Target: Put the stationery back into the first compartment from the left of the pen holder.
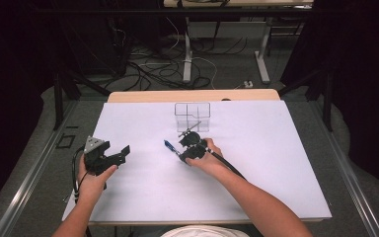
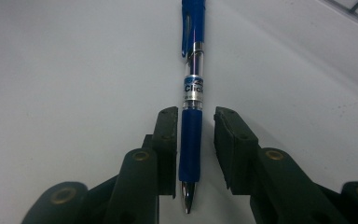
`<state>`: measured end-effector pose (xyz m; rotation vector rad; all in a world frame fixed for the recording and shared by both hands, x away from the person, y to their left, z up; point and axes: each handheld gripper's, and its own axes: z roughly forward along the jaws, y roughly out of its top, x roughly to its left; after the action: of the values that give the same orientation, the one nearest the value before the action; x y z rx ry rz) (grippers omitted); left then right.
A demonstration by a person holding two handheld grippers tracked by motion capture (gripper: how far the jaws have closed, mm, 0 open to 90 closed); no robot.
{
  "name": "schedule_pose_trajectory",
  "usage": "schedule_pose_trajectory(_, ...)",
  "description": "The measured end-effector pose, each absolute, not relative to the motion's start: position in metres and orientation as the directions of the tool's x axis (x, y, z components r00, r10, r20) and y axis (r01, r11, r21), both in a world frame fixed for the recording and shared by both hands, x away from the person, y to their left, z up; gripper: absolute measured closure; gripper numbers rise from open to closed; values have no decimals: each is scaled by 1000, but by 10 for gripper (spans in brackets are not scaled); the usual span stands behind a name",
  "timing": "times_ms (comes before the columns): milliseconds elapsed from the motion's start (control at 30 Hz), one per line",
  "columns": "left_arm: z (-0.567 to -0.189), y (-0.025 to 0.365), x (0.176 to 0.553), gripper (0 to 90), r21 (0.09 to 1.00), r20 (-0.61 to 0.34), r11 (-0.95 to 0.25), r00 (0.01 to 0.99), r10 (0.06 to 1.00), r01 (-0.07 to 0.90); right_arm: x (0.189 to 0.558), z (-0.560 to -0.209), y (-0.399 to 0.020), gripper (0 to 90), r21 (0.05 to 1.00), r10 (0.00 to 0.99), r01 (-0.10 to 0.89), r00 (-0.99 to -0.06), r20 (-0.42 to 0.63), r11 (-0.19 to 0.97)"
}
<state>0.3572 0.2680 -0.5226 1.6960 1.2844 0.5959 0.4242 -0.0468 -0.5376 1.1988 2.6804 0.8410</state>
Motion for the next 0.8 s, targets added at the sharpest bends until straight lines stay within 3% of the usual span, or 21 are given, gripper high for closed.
schedule_pose_trajectory(300, -523, 268, 357, 154, 867, -135, -58, 346, 929, 495, 424, -545, -43, 792, 543, 711, 655, -689, 143, 526)
schedule_pose_trajectory(800, -523, 268, 357, 154, 866, -136, -58, 346, 928, 496, 426, -542, -46, 802, 514, 705, 659, -696, 138, 549)
